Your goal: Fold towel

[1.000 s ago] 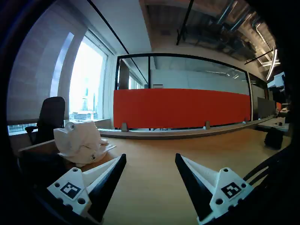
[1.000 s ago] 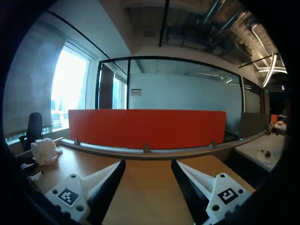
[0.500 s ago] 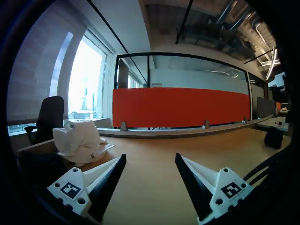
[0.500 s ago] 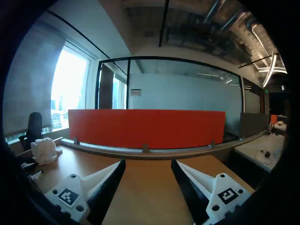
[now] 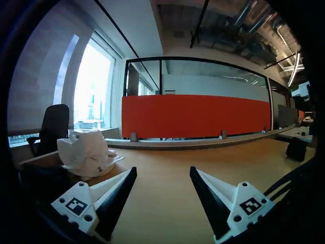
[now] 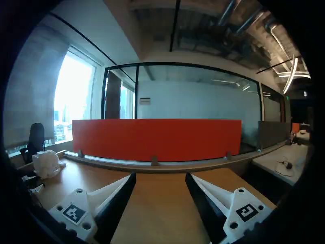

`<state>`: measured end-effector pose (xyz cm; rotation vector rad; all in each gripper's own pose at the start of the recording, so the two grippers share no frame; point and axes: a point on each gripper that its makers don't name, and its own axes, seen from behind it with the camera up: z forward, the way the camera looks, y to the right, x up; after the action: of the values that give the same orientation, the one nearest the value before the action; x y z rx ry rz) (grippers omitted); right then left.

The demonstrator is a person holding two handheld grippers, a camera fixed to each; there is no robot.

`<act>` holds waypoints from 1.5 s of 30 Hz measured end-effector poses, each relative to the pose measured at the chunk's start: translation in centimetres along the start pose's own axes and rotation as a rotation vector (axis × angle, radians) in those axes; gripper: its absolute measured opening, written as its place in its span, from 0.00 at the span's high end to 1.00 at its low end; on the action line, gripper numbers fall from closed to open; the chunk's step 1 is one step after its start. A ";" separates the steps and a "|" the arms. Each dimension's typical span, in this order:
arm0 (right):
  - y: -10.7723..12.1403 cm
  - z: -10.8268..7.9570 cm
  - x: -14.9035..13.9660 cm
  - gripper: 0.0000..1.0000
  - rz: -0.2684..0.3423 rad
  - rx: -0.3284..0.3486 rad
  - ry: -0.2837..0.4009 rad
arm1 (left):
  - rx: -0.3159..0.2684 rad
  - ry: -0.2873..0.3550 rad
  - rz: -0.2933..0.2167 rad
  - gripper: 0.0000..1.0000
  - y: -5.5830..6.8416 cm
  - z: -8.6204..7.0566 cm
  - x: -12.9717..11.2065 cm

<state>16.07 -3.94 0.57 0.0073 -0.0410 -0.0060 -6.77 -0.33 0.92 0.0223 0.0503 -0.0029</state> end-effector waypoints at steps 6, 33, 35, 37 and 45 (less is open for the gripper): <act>0.9 -0.2 -0.3 0.06 -0.016 -0.011 0.024 | 0.000 0.000 0.000 0.03 0.0 0.0 0.0; 3.6 -0.1 -10.0 0.06 0.008 -0.017 0.030 | 0.001 0.000 0.000 0.03 0.0 0.0 -0.1; 3.6 0.0 -10.7 0.06 0.009 -0.017 0.030 | 0.001 0.000 0.000 0.03 0.1 0.0 -0.1; 3.6 0.0 -11.3 0.06 0.011 -0.016 0.032 | 0.001 0.000 0.000 0.03 0.1 0.0 -0.1; 4.0 0.1 -13.4 0.06 0.031 -0.022 0.036 | 0.001 0.000 0.000 0.03 0.1 0.0 -0.1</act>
<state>2.68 0.15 0.13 -0.0151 -0.0047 0.0246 -6.88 -0.27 0.92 0.0229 0.0503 -0.0025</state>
